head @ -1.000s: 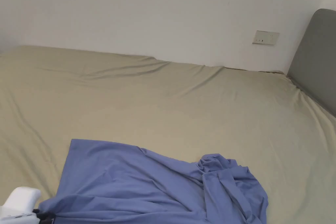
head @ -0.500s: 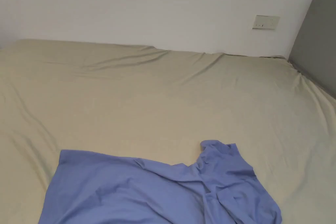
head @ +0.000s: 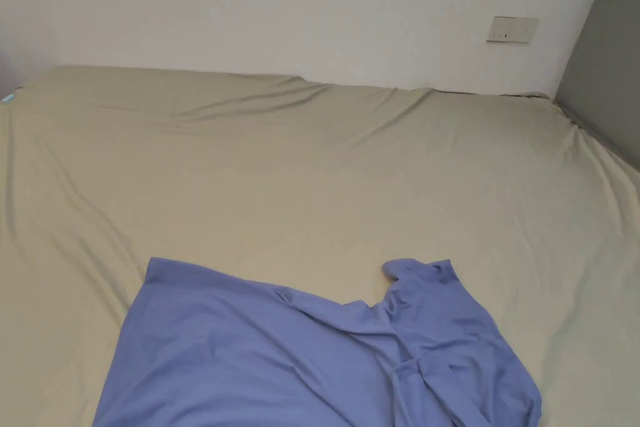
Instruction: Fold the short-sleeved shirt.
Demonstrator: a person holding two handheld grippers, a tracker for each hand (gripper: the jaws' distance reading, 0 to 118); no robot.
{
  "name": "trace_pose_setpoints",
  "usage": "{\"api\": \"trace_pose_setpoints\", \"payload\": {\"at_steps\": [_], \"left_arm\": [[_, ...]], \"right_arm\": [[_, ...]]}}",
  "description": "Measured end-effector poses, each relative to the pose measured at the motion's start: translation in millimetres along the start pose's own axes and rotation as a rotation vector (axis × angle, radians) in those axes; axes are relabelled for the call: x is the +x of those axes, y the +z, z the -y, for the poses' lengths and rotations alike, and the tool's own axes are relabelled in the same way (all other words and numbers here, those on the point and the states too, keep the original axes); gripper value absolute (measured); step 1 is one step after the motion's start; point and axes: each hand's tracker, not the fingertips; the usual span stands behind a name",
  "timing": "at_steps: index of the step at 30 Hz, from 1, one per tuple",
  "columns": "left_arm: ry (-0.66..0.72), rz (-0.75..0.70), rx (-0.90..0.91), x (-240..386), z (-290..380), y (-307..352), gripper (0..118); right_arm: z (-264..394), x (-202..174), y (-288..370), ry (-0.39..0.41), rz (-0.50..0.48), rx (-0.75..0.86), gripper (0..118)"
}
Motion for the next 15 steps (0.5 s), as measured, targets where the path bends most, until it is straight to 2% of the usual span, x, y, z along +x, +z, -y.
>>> {"api": "trace_pose_setpoints", "payload": {"at_steps": [1, 3, 4, 6, 7, 8, 9, 12, 15], "left_arm": [[0.002, -0.004, 0.001, 3, 1, 0, 17], [-0.012, -0.023, 0.011, 3, 2, 6, 48], [-0.019, -0.022, 0.019, 3, 1, 11, 65], [-0.023, 0.002, 0.099, 2, 0, 22, 81], [-0.022, 0.006, 0.131, 2, -1, 30, 95], [-0.022, 0.001, 0.151, 2, -4, 33, 104], [-0.025, -0.005, 0.162, 2, -6, 33, 109], [-0.051, -0.018, 0.162, -6, -11, 13, 109], [-0.089, -0.029, 0.062, 7, -14, -9, 109]], "right_arm": [[2, -1, 3, -0.006, -0.016, 0.004, 40], [4, -6, 11, -0.007, -0.022, 0.0, 90], [7, -9, 14, 0.001, 0.009, -0.027, 96], [10, -7, 27, -0.012, -0.021, 0.018, 96], [11, -5, 35, -0.038, -0.044, 0.054, 96], [9, -6, 40, -0.052, -0.049, 0.079, 96], [8, -6, 43, -0.054, -0.041, 0.099, 96], [7, -2, 37, -0.035, 0.015, 0.155, 96], [4, -4, 19, -0.037, 0.014, 0.102, 96]]}}
